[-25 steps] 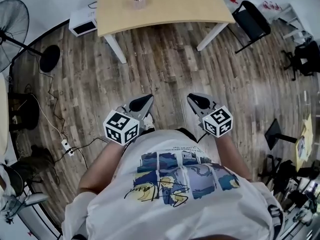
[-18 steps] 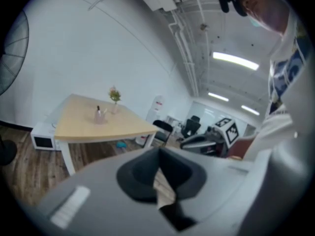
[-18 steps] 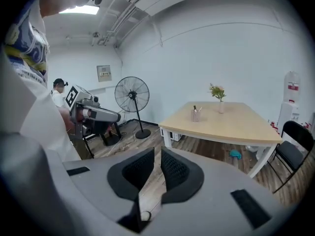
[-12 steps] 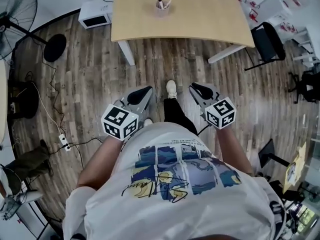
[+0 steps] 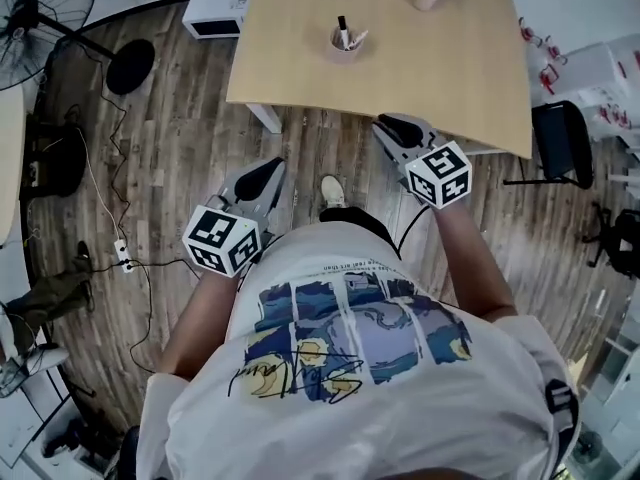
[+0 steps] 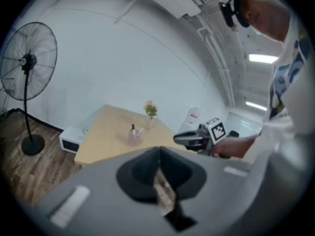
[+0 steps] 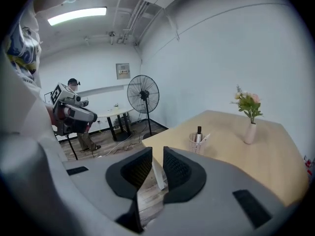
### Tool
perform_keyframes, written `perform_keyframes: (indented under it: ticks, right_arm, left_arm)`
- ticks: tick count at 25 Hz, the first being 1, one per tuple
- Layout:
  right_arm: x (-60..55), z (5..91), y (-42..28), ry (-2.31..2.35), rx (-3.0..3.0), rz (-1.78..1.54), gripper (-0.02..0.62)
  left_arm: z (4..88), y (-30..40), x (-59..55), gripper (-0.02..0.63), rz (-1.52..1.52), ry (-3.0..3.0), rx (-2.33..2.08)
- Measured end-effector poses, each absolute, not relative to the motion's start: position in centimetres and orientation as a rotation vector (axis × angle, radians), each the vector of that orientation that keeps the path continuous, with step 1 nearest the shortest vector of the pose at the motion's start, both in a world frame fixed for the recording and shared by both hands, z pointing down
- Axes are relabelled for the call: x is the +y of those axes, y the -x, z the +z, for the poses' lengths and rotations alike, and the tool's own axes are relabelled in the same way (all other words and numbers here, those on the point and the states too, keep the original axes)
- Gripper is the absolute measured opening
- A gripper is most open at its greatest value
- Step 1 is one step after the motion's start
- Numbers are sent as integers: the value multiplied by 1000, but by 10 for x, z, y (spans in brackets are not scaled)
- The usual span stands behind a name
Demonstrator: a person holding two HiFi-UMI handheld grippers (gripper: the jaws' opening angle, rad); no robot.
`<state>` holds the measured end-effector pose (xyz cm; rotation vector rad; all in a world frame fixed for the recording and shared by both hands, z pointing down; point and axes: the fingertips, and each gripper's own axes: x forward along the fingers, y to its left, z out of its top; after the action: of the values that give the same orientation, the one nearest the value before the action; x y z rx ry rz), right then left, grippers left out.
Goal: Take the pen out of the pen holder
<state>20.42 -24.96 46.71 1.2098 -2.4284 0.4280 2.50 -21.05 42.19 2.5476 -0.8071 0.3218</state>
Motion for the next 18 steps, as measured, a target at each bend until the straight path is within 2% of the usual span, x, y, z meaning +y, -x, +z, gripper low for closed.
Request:
perform_keyframes:
  ticks: [9,18]
  right_arm:
    - [-385,488,-245,-1055,-2448,393,93]
    - [-489,511,-237,-921,-2454,403,146]
  left_arm:
    - [416,-56,-269,12,290,-2486,-995]
    - [417,-33,-291,14,288,-2376,-1217]
